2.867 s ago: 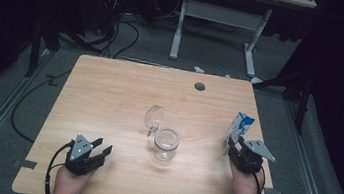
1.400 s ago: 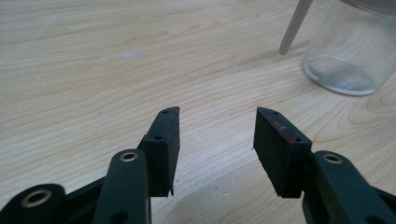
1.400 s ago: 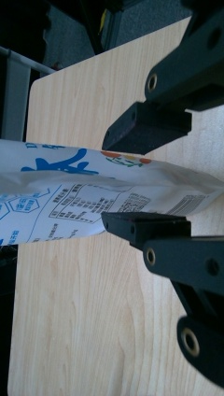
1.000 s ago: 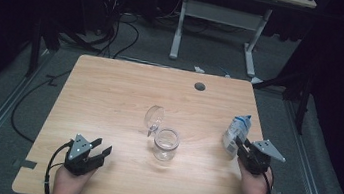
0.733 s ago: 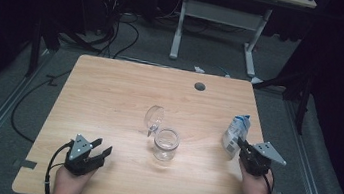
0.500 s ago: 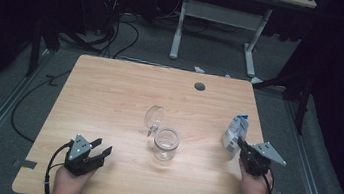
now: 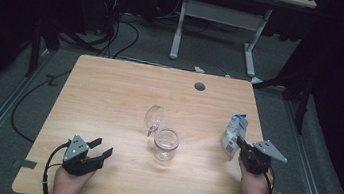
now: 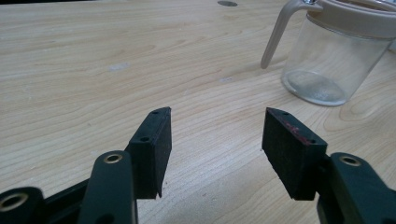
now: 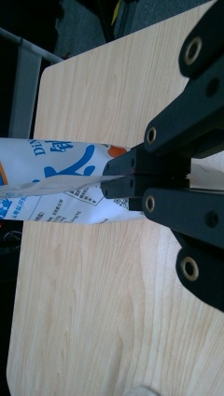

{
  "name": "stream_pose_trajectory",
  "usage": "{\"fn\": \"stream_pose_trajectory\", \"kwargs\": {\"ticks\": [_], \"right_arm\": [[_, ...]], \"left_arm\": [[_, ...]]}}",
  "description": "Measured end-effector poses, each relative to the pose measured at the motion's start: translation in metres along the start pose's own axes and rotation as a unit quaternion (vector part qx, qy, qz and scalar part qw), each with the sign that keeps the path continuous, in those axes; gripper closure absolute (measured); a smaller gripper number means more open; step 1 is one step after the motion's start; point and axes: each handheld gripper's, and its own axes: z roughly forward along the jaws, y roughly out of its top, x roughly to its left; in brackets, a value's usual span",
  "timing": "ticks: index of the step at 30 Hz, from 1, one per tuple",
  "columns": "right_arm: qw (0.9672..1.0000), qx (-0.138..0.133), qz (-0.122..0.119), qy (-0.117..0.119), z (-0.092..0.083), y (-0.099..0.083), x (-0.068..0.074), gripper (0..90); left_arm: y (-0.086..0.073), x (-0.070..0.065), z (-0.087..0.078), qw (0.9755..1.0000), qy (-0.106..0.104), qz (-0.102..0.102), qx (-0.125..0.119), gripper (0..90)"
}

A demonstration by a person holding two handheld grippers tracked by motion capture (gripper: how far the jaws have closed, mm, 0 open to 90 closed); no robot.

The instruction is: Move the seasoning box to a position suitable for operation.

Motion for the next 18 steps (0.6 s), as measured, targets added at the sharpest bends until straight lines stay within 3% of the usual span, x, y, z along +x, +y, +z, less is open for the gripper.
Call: {"fn": "stream_pose_trajectory", "kwargs": {"ticks": [9, 18], "right_arm": [[0.9998, 0.013, 0.009, 0.012, -0.003, 0.006, -0.002, 90.0], [0.9985, 0.042, -0.016, 0.032, -0.01, 0.022, 0.003, 90.0]], "left_arm": [[0.0, -0.001, 0.0, 1.0, -0.004, 0.002, -0.003, 43.1], [-0.001, -0.001, 0.0, 0.9999, -0.009, 0.001, -0.005, 43.0]]}}
